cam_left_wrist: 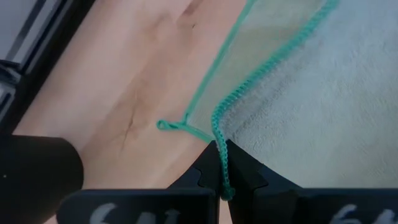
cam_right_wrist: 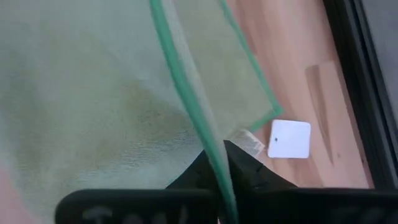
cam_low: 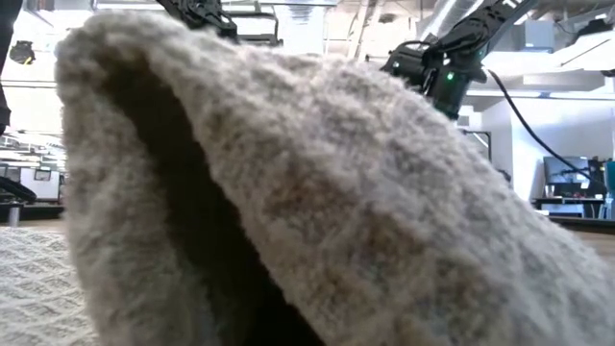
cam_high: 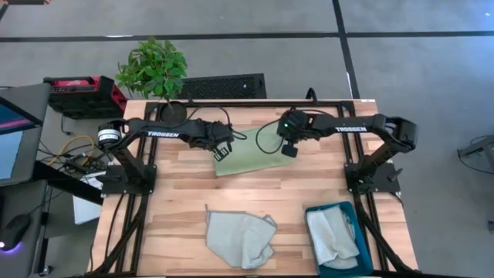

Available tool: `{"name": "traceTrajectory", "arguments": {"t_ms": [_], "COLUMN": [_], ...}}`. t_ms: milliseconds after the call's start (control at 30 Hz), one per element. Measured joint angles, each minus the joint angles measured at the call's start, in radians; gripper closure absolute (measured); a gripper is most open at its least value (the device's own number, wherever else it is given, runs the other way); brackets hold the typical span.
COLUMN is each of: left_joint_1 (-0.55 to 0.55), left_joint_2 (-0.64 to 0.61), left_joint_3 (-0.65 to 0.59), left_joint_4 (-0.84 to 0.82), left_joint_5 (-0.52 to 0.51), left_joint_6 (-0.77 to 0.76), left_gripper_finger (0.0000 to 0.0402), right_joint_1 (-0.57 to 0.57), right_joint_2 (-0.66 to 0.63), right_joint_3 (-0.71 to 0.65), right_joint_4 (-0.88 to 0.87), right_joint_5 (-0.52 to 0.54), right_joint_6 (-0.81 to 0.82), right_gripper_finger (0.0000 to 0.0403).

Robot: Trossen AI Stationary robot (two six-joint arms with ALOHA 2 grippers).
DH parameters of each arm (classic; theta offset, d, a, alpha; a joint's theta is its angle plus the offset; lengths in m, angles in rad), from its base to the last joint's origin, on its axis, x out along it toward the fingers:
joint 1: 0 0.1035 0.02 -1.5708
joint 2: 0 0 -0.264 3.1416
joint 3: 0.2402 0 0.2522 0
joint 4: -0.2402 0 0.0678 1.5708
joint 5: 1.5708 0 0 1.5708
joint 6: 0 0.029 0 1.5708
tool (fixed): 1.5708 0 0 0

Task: Fold microfiber towels
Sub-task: Fold the green microfiber towel

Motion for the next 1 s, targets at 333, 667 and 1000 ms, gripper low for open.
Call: {"name": "traceTrajectory", "arguments": {"t_ms": [333, 667, 1000], "left_joint_1": [0.040, 0.086, 0.007], "left_joint_2": [0.008, 0.084, -0.033], "left_joint_3": [-0.001, 0.001, 0.046], "left_joint_4": [0.019, 0.016, -0.038], "left_joint_5": [-0.021, -0.037, -0.106], "left_joint_6": [0.003, 0.108, 0.173], "left_gripper_finger": [0.0375, 0.0292, 0.0287], "right_joint_1": [-0.030, -0.032, -0.018], "right_joint_2": [0.010, 0.004, -0.051], "right_joint_3": [0.000, 0.009, 0.116], "right_joint_4": [0.058, 0.051, -0.127], "right_joint_5": [0.078, 0.076, 0.062], "right_joint_6": [-0.001, -0.011, 0.063], "right_gripper_finger": [0.0330, 0.0233, 0.0181]}}
